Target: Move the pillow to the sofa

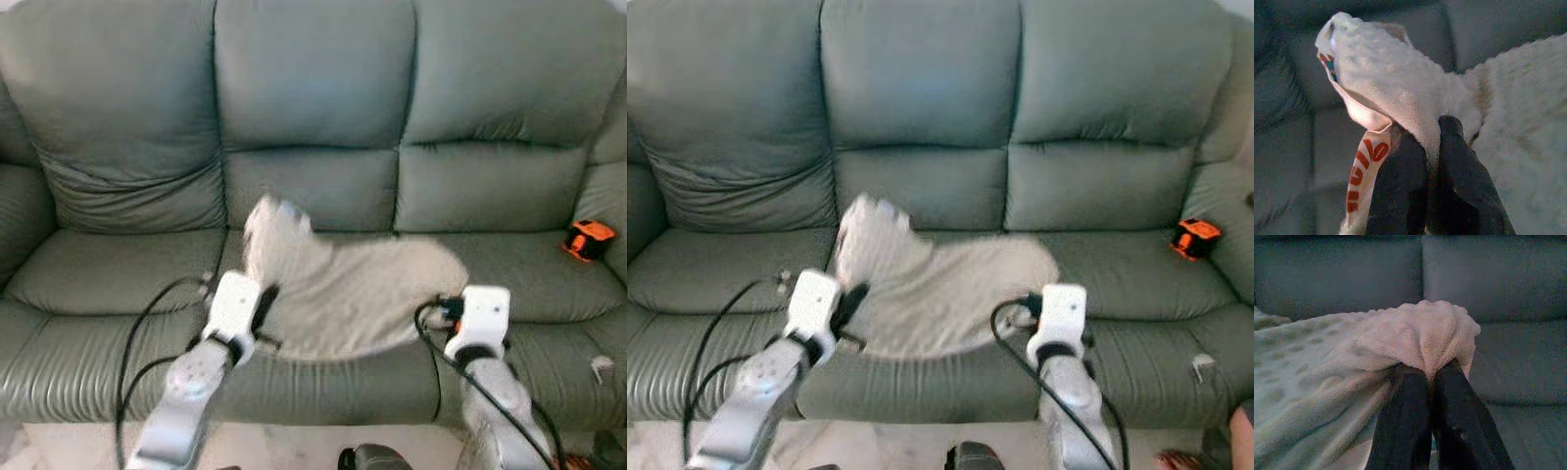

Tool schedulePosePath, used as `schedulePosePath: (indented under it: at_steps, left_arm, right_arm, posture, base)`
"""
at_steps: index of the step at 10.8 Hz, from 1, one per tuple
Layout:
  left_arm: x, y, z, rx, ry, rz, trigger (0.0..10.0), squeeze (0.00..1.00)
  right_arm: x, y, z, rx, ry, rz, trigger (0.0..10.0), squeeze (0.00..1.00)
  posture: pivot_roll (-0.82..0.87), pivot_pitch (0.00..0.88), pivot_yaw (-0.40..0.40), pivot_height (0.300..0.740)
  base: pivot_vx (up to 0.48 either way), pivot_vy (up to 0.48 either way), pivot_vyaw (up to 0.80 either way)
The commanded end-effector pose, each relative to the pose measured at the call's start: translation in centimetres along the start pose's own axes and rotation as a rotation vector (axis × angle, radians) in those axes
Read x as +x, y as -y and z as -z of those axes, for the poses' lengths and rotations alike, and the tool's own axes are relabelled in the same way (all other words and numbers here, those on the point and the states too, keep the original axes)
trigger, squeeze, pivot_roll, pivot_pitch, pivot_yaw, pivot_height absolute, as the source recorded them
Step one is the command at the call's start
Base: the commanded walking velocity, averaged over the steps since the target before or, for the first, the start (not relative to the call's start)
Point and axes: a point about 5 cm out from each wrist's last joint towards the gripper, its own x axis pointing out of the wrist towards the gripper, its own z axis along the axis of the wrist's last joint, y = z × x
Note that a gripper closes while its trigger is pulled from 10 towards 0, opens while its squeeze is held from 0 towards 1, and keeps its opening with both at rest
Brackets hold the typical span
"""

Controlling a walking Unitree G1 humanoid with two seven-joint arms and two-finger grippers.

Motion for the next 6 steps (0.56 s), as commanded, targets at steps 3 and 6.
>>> schedulePosePath:
  at_steps: [3,6]
  left_arm:
    - [0.1,-4.2,-0.6,0.068,-0.054,-0.108,10.0,0.00]
    - [1.0,-5.5,0.1,0.100,-0.114,-0.119,10.0,0.00]
  right_arm:
    - [0.3,0.5,-1.2,0.021,-0.017,0.024,10.0,0.00]
    - [1.1,0.5,-1.6,0.031,-0.066,0.067,10.0,0.00]
  posture:
    - [-0.01,0.152,0.050,0.740]
    - [-0.01,0.235,0.067,0.740]
  base:
    - [0.000,0.000,0.00]
    - [0.000,0.000,0.00]
